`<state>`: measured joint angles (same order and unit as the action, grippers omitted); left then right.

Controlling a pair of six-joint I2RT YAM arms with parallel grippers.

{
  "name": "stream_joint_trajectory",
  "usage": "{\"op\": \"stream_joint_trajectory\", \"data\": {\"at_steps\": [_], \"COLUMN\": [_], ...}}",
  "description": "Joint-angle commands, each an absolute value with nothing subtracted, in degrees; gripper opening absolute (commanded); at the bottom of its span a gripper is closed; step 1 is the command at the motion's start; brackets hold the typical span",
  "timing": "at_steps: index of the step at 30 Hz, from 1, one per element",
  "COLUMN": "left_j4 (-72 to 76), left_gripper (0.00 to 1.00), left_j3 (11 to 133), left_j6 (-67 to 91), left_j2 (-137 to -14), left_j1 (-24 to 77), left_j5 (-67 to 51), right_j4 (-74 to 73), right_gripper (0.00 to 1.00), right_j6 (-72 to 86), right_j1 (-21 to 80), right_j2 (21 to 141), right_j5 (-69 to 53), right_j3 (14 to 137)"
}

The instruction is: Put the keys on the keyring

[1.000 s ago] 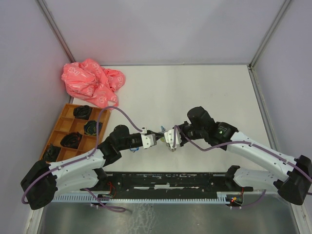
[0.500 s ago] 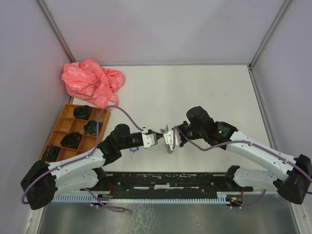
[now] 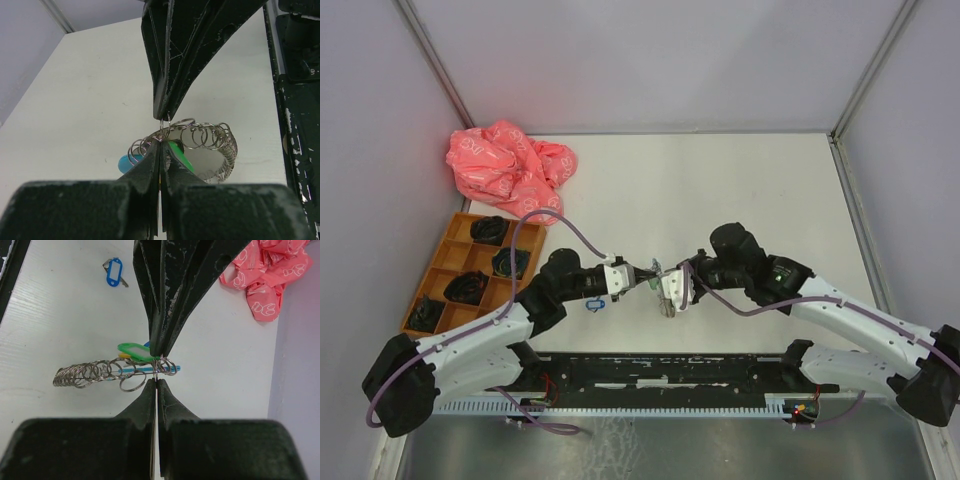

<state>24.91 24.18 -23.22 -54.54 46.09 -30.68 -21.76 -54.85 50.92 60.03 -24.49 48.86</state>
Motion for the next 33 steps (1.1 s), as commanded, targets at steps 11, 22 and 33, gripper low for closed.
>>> {"op": "stream_joint_trajectory", "data": {"at_steps": [11, 22, 33], "left_j4": [29.62, 38.23, 42.94], "left_gripper": [0.03, 0.03, 0.06], "left_j3": [22.74, 20.44, 16.65], "left_j6": [-15.04, -10.80, -8.26], "left_j2": [-56.10, -58.80, -58.18], "left_j1": [42.80, 42.89, 42.77], "left_j5": [-34.96, -36.63, -27.94], "right_j4": [2.82, 25.80, 35.48], "right_gripper": [0.01, 0.01, 0.01], "right_j6": [-39.14, -23.86, -17.56], "right_j1": [49.11, 46.55, 45.44], "right_j2": [55.31, 57.87, 59.65], "right_j5": [-30.49, -31.93, -32.75], "right_j3": [40.58, 31.06, 28.55]}}
